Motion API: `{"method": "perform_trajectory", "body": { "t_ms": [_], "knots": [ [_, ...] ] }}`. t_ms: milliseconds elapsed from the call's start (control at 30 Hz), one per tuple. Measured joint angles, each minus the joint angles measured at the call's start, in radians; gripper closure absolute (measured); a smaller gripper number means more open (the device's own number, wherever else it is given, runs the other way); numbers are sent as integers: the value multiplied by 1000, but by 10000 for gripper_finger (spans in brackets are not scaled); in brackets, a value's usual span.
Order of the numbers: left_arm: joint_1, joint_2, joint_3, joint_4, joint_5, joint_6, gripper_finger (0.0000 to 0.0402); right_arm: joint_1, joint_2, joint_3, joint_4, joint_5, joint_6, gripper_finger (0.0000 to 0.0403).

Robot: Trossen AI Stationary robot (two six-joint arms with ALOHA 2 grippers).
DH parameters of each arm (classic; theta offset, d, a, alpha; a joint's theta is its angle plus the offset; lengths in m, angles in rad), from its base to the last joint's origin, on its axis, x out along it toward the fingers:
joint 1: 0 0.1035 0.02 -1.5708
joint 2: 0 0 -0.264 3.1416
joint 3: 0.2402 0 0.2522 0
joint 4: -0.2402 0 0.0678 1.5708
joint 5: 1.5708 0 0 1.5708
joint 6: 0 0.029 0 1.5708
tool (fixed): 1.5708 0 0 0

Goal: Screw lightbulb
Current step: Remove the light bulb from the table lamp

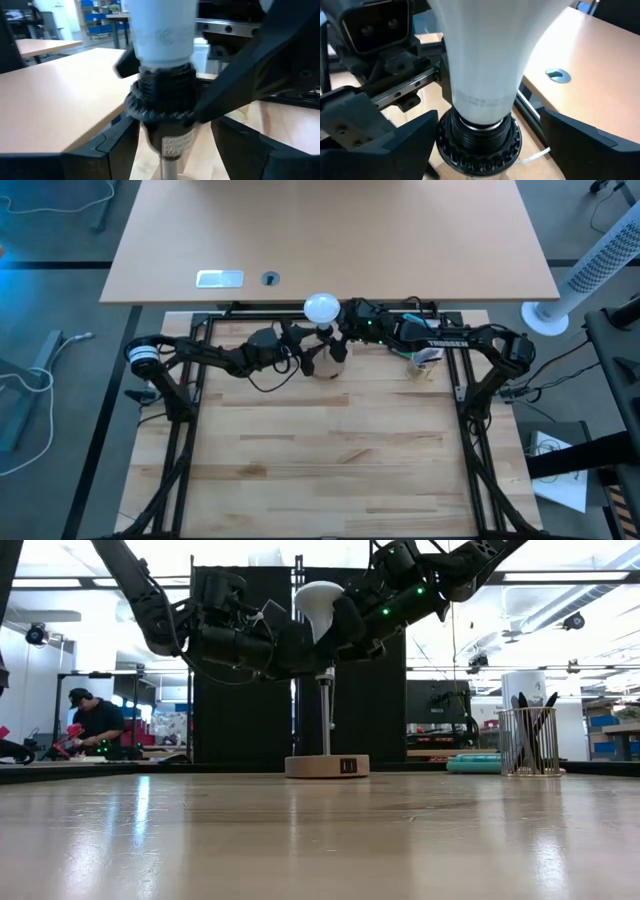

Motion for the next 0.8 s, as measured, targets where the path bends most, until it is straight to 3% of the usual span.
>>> {"method": "perform_trajectory", "body": {
  "t_ms": [200,433,800],
  "knots": [
    [11,0,58,-100,43,44,178,6,-4,-1,62,-7,-1,58],
    [14,4,84,-139,41,61,249,3,-15,-33,123,35,22,58],
    [18,22,87,-128,29,43,250,33,-15,-163,380,102,57,66]
  ]
}}
